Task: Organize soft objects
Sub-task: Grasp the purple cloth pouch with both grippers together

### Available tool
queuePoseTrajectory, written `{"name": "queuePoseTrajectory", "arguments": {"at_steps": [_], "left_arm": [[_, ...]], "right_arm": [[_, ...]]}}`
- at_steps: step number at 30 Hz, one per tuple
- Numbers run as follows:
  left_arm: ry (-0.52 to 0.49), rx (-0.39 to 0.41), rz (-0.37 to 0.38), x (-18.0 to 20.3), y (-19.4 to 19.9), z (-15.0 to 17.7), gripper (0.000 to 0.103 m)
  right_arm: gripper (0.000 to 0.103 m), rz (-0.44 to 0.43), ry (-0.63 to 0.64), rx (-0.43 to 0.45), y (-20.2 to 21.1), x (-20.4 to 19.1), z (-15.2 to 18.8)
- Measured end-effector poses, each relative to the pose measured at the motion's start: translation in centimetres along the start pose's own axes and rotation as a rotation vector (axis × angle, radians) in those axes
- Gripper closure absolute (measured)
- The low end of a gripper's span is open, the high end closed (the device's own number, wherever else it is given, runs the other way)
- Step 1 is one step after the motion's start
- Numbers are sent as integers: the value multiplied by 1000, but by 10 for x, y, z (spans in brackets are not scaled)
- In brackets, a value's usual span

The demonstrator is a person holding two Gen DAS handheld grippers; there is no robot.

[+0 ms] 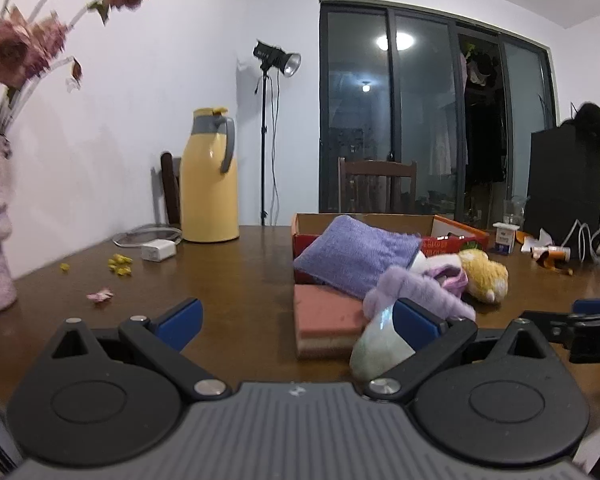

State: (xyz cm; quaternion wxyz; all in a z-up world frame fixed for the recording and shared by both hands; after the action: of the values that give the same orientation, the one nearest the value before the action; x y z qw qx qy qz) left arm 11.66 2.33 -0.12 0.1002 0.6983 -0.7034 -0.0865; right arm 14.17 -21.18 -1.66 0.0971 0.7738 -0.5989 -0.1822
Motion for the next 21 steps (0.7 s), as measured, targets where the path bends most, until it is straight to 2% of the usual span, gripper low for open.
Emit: {"name": "queuePoseTrajectory", "arguments": {"at_steps": [3,5,10,12,15,17,19,21], "left_arm": [[28,-10,76,2,-20,-12,0],[27,-15,118,8,-32,-20,2],[-1,7,131,9,-80,-47,6],[12,-10,132,4,-103,-55,7],[52,-104,172,-10,-148,-62,6],[119,-191,228,-23,-181,-63,5],[205,-286,295,-38,-212,-60,5],[300,-353,357,-48,-232,-56,6]], "right_arm": [[17,-50,-43,-33,-26,4,-15],[20,-73,-51,-51,-43,3,-24],[22,-135,-51,-44,-80,-4,-50],[32,-157,-57,-43,-97,-9,-61],[38,-199,-93,-61,-126,-13,-73],[38,-233,-125,-87,-146,-14,-76],[45,-267,-154,-118,-161,-16,-74],[75,-287,-177,-143,-172,-19,-72]]}}
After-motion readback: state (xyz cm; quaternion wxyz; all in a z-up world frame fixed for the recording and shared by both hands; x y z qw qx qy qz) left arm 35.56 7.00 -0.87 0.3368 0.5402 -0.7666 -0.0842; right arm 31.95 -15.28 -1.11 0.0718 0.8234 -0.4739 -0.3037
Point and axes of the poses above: each gripper's, at about its wrist camera, not at the fingertips, and y roughly against the way its jaws point, x to its right, z to its underside, the point moved 3 cm from there along -y, roughly the way its jaws point, and after that the axes turned 2 degrees about -x, right-handed, at the moved point
